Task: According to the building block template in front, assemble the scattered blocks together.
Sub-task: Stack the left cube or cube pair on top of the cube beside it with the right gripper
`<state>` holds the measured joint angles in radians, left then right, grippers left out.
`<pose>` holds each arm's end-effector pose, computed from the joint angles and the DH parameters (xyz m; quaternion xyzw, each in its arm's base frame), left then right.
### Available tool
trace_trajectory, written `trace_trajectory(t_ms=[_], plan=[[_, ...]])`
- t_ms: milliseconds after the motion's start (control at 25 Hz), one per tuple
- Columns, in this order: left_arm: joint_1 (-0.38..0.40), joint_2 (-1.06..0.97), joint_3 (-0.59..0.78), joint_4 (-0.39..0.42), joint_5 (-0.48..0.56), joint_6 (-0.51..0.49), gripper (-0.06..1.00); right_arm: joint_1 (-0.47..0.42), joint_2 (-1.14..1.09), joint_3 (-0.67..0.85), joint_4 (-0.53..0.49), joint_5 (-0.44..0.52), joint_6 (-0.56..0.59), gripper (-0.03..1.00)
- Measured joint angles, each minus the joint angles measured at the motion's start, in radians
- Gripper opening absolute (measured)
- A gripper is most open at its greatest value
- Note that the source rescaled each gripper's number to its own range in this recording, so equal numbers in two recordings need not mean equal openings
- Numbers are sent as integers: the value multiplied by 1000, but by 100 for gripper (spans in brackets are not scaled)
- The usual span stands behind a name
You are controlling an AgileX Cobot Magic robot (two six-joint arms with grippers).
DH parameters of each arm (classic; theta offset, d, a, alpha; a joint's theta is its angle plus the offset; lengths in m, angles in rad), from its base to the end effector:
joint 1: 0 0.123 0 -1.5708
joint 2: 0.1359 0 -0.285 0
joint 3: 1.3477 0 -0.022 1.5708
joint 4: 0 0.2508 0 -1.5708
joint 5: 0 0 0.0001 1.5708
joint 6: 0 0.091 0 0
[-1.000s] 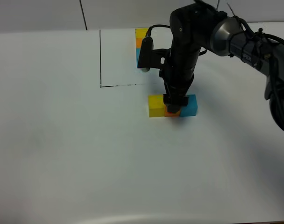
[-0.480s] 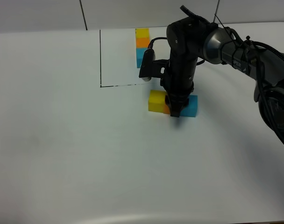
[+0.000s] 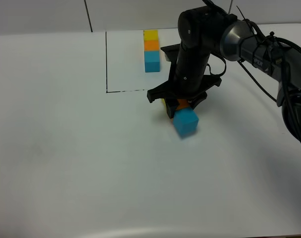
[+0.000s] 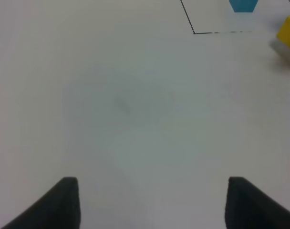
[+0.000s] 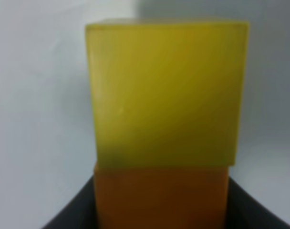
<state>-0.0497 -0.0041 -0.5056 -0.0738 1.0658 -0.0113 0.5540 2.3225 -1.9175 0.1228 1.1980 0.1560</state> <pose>-0.0067 -0.0055 0.2786 0.0180 0.8513 -0.0528 0.5218 0.3953 0.2568 0.1552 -0.1769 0.9822 0.0637 0.0057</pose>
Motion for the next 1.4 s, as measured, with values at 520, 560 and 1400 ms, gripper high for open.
trace_trajectory(t_ms=[520, 560, 1400], plan=[[0, 0, 0, 0, 0, 0, 39, 158, 10, 2, -289, -78, 582, 1], [0, 0, 0, 0, 0, 0, 39, 158, 10, 2, -288, -80, 582, 1], [0, 0, 0, 0, 0, 0, 39, 159, 39, 2, -191, -73, 440, 58]])
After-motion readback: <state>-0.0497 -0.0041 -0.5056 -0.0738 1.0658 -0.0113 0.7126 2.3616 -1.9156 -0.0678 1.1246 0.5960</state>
